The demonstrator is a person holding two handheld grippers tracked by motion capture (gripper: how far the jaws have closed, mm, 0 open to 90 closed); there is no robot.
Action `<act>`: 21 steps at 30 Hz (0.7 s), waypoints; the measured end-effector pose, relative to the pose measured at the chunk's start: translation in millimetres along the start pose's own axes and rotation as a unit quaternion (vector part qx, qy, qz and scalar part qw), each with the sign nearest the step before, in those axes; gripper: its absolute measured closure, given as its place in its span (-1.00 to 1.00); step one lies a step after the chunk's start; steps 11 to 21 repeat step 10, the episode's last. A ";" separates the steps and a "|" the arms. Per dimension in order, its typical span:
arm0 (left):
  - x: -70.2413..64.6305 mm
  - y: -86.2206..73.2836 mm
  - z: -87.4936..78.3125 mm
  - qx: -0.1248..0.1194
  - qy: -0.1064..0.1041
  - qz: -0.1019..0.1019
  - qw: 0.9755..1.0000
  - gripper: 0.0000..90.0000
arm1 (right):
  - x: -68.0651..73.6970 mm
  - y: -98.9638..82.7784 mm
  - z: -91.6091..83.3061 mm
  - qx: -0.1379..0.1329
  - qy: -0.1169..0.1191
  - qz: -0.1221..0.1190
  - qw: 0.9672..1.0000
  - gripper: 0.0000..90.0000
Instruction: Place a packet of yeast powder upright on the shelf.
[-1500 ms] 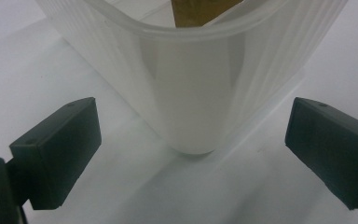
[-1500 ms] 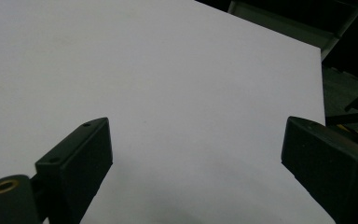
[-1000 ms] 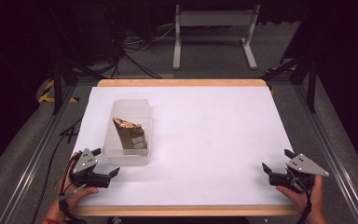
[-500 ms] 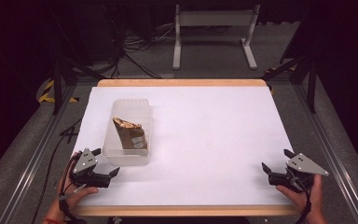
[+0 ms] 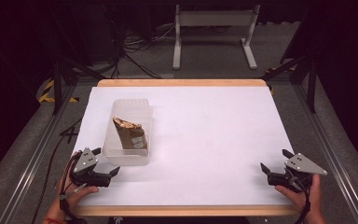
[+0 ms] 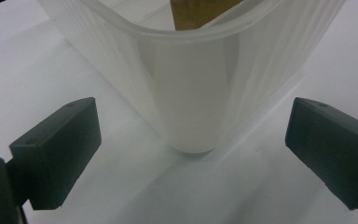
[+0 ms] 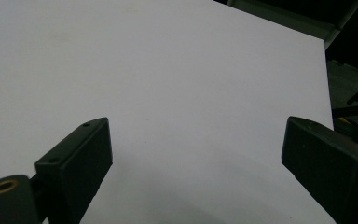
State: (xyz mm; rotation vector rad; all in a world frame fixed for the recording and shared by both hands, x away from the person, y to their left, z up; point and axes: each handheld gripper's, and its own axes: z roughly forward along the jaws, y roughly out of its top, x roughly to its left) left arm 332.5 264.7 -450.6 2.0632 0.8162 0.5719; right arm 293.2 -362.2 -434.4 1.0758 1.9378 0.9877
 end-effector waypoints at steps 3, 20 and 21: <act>0.5 0.1 0.3 0.000 -0.001 0.001 1.000 -0.91 | 0.5 0.0 0.0 0.001 -0.001 -0.001 1.000 -0.80; 2.3 0.3 1.4 -0.004 -0.004 -0.002 1.000 -0.91 | 1.0 -0.4 -0.2 0.003 -0.001 -0.001 1.000 -0.80; 2.3 0.3 1.4 -0.004 -0.004 -0.002 1.000 -0.91 | 1.0 -0.4 -0.2 0.003 -0.001 -0.001 1.000 -0.80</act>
